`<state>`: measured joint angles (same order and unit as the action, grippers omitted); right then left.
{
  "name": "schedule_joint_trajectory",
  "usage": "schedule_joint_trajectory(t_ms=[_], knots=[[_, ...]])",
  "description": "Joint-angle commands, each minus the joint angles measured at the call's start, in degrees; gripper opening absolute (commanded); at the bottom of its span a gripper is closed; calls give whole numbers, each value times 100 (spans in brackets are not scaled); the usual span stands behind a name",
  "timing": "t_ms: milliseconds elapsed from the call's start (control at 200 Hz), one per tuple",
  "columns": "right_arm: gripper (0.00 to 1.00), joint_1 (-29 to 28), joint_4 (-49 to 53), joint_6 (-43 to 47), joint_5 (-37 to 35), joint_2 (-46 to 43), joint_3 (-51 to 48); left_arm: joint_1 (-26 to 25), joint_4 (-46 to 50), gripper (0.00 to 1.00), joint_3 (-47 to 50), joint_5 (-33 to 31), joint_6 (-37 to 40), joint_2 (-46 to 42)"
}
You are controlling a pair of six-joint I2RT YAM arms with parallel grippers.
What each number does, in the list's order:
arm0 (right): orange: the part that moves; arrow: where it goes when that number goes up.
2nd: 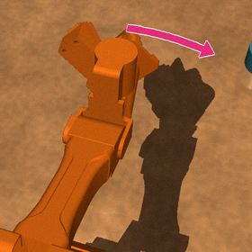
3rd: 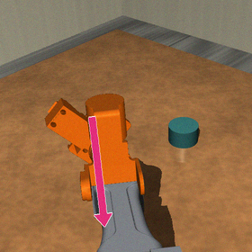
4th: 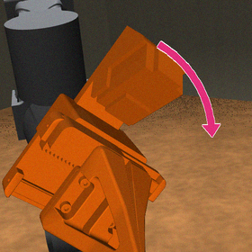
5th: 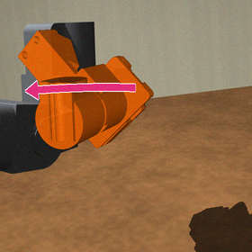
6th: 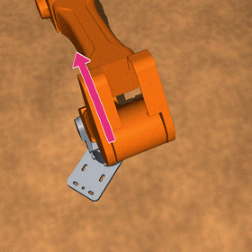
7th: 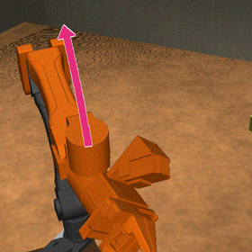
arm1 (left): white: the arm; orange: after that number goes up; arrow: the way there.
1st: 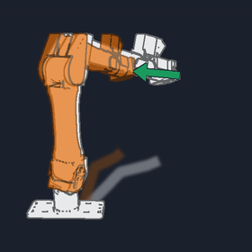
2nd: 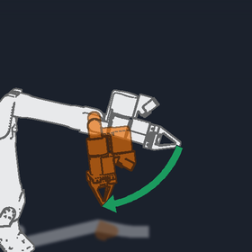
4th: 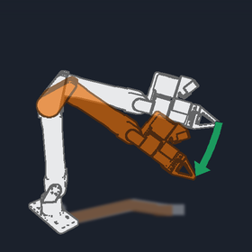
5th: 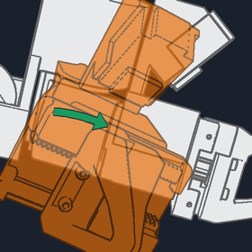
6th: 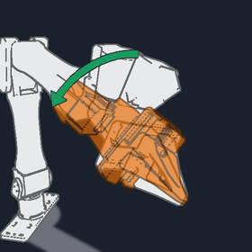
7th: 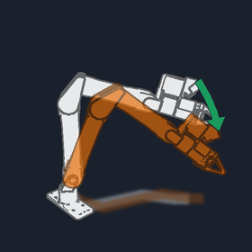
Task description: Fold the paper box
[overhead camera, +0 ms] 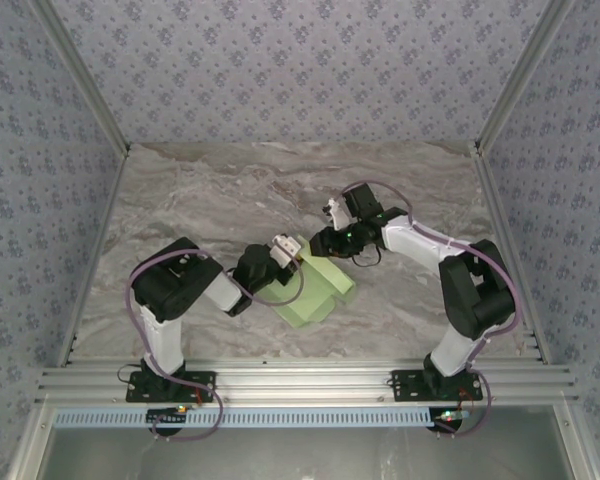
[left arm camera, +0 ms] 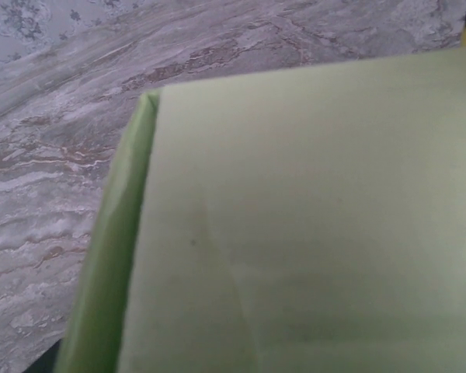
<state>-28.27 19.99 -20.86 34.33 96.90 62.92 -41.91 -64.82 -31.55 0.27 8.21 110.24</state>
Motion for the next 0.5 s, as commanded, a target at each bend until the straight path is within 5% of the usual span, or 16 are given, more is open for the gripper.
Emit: schedule_joint_trajectory(t_ms=[0,500], knots=[[38,-47,119,-173,-308,56,-173,-119,-301,23,-88,-404,168,153],[36,-95,67,-507,-287,91,-267,-221,-317,10,-244,-1390,515,615]])
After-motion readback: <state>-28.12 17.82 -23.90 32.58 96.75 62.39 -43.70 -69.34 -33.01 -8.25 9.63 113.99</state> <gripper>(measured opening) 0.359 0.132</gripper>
